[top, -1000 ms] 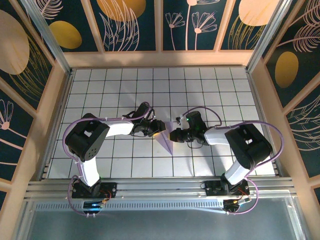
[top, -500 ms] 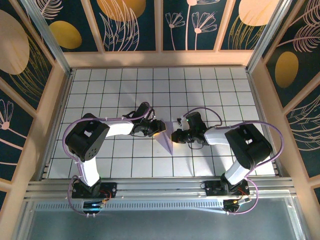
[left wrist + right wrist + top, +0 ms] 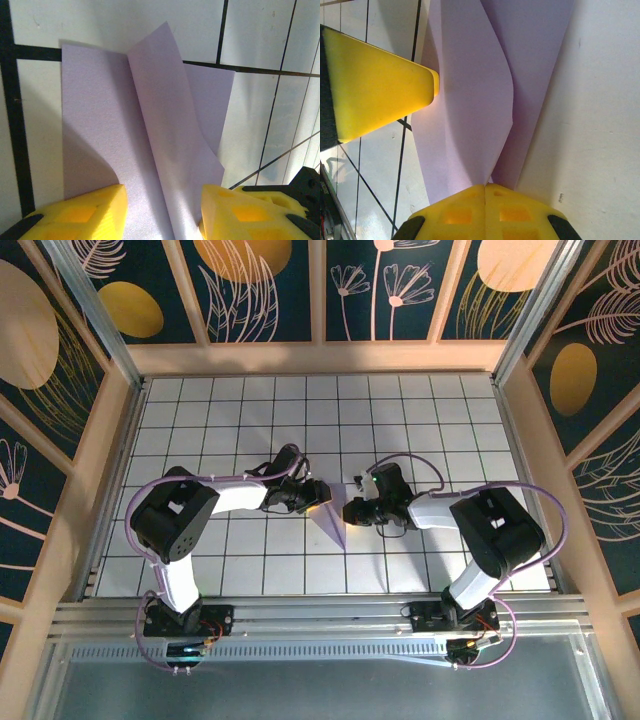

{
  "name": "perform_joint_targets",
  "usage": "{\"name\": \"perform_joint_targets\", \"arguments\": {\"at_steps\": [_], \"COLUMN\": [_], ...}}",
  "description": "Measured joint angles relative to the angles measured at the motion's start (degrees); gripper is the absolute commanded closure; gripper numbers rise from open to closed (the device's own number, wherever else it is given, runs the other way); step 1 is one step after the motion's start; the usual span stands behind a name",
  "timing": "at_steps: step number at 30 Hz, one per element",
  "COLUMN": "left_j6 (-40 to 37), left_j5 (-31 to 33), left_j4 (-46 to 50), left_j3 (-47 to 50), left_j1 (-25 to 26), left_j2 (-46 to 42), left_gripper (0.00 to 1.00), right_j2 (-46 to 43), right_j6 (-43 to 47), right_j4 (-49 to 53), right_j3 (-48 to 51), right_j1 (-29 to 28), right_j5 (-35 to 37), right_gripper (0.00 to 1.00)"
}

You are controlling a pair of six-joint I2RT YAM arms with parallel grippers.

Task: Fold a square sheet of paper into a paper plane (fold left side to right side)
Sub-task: Fourth fold the wing at the center of the table.

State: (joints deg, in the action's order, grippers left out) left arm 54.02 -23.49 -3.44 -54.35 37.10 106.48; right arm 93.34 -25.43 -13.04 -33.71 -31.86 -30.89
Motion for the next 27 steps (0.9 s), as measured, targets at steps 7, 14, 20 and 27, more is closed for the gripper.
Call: {"name": "perform_joint_targets", "arguments": {"at_steps": [7, 14, 20, 27], "left_j6": [0.0, 0.02, 0.0, -0.46], "left_j5": [0.0, 0.0, 0.59, 3.48], "left_j4": [-0.02, -0.07, -0.15, 0.31], "left_j3": [0.02, 0.02, 0.26, 0.35], "left_j1": [0.0, 0.0, 0.09, 0.02], "left_j2": [0.0, -0.02, -0.68, -5.53], "left_gripper": [0.56, 0.55, 0.52, 0.51], "right_j2": [0.02, 0.9, 1.22, 1.44], "right_j6": [0.02, 0.0, 0.0, 0.0], "right_j4": [0.02, 0.0, 0.63, 1.27], "right_j3": [0.0, -0.02, -0.48, -0.83], "right_j1": [0.0, 0.0, 0.0, 0.04], "right_j5": [0.0, 0.0, 0.04, 0.04], "right_gripper": [0.99, 1.0, 1.0, 1.0]}}
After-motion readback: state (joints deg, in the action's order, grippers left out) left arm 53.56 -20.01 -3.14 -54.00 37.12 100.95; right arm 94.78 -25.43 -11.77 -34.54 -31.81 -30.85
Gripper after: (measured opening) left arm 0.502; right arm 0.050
